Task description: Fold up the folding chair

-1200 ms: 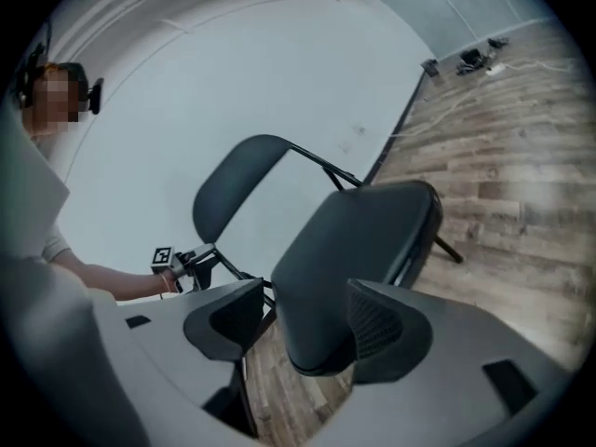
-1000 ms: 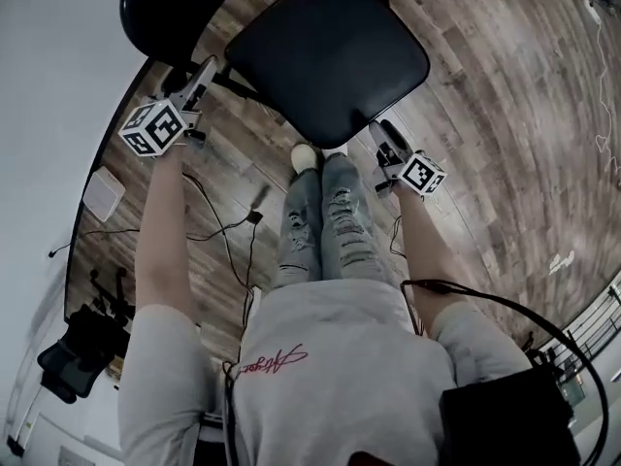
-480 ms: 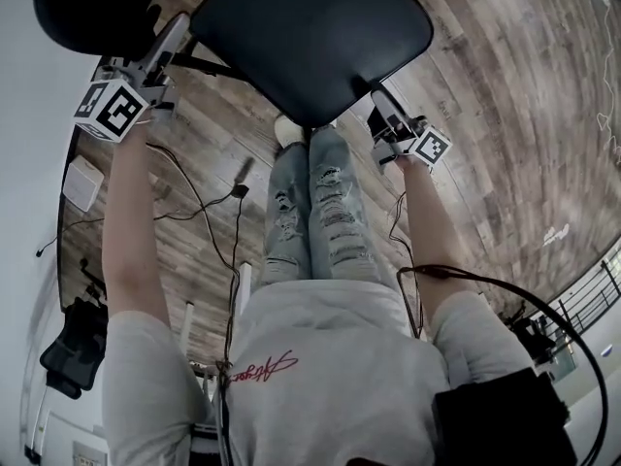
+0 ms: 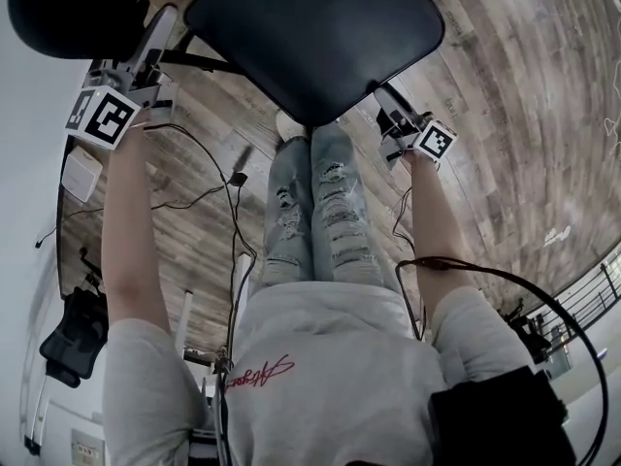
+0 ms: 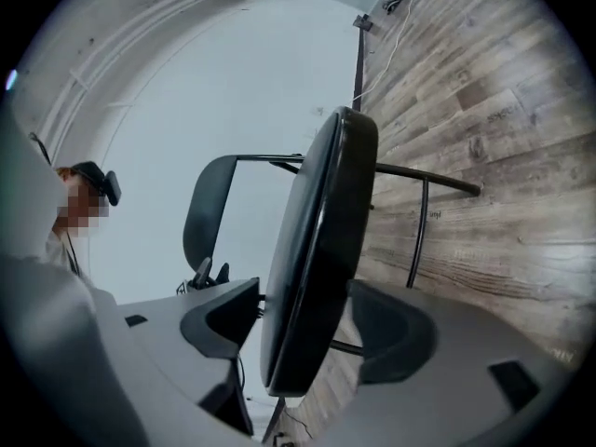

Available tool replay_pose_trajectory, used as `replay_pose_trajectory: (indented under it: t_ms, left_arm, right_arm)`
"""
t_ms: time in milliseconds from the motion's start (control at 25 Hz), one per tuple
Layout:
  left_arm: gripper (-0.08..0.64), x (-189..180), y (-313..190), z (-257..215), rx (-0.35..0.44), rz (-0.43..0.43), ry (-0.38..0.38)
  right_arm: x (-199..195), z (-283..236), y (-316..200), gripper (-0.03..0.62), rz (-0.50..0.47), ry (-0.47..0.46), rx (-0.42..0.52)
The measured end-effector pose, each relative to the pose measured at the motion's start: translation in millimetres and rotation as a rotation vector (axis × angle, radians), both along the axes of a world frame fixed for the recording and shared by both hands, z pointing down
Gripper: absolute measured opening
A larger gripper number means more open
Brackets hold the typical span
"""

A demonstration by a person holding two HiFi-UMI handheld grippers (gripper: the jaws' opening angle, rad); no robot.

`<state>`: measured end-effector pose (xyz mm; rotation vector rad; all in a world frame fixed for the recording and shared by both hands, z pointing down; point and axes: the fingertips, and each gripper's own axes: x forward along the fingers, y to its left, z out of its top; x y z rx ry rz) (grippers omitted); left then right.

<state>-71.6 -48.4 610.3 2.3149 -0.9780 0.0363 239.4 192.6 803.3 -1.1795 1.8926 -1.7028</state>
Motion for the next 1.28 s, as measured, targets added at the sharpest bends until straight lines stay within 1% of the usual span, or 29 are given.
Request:
replay_pose_trajectory:
  t_ms: [80,160,240,280,320,400,480,520,560,640,680,800,920,1040,1120,1200,1280]
  left_arm:
    - [0.339,-1.7,-0.6,0.5,0.003,-0.009,0.001]
    - [0.339,-3.2,-1.0,-1.1,0.007,-0.018,0.008]
    - [0.339,-2.8,-0.8,-3.4,0.01,-0.02,0.012]
    - [0.339,-2.5,-1.0,-4.6,0.013,-0.022,0.017]
    - [0.339,-2.6,-1.1,-5.9,0.015,-0.025,0.027]
    - [0.337,-4.2,-1.0,-8.2,0.022,-0.036,0.053]
    - [0.336,-5.8,-1.7,-8.5,0.027,-0.04,0.077]
    - [0.321,-6.6,-2.3,-7.8,0.028,-0.04,0.083]
    - [0.27,-7.8,-2.8,-6.8,0.03,-0.044,0.077]
    - [0.093,-12.2,-3.9,-5.6,0.041,-0.077,0.031]
    - [0.037,-14.0,-4.2,-6.6,0.048,-0.096,0.006]
    - [0.023,-13.0,-3.2,-16.9,0.082,-0.115,-0.029]
    - [0.02,-10.2,1.0,-34.8,0.131,-0.124,-0.061]
    - [0.021,-6.7,1.4,-55.2,0.184,-0.119,-0.094]
    - [0.021,-7.1,0.6,-63.8,0.197,-0.118,-0.108]
    - [0.021,-9.5,0.0,-70.6,0.203,-0.101,-0.113]
    - [0.023,-12.5,-11.9,-79.7,0.218,-0.067,-0.121]
  right_arm:
    - [6.9,10.8,1.6,0.299,0.017,-0.003,-0.029]
    - [5.5,15.3,-3.5,0.299,0.019,-0.034,-0.02]
    - [-6.8,12.8,-18.4,0.299,-0.005,-0.101,0.013]
    - [-14.9,10.6,-29.5,0.299,-0.01,-0.15,0.031]
    - [-22.2,9.5,-41.5,0.299,0.001,-0.206,0.041]
    - [-29.4,14.1,-60.3,0.298,0.069,-0.296,0.024]
    - [-29.4,18.8,-67.3,0.286,0.116,-0.317,0.008]
    - [-29.1,19.3,-68.2,0.276,0.126,-0.311,0.008]
    - [-28.9,19.5,-68.3,0.273,0.133,-0.3,0.006]
    - [-29.8,17.7,-67.7,0.273,0.146,-0.279,-0.008]
    - [-30.7,14.8,-67.8,0.273,0.149,-0.273,-0.015]
    - [-33.0,-0.7,-72.5,0.258,0.152,-0.252,-0.049]
    - [-38.0,-23.5,-82.7,0.248,0.158,-0.21,-0.108]
    - [-46.4,-53.8,-106.3,0.245,0.17,-0.142,-0.19]
    - [-54.6,-77.6,-117.1,0.245,0.185,-0.106,-0.257]
    - [-65.5,-104.3,-126.9,0.224,0.191,-0.083,-0.304]
    - [-79.1,-129.5,-151.9,0.198,0.201,-0.075,-0.325]
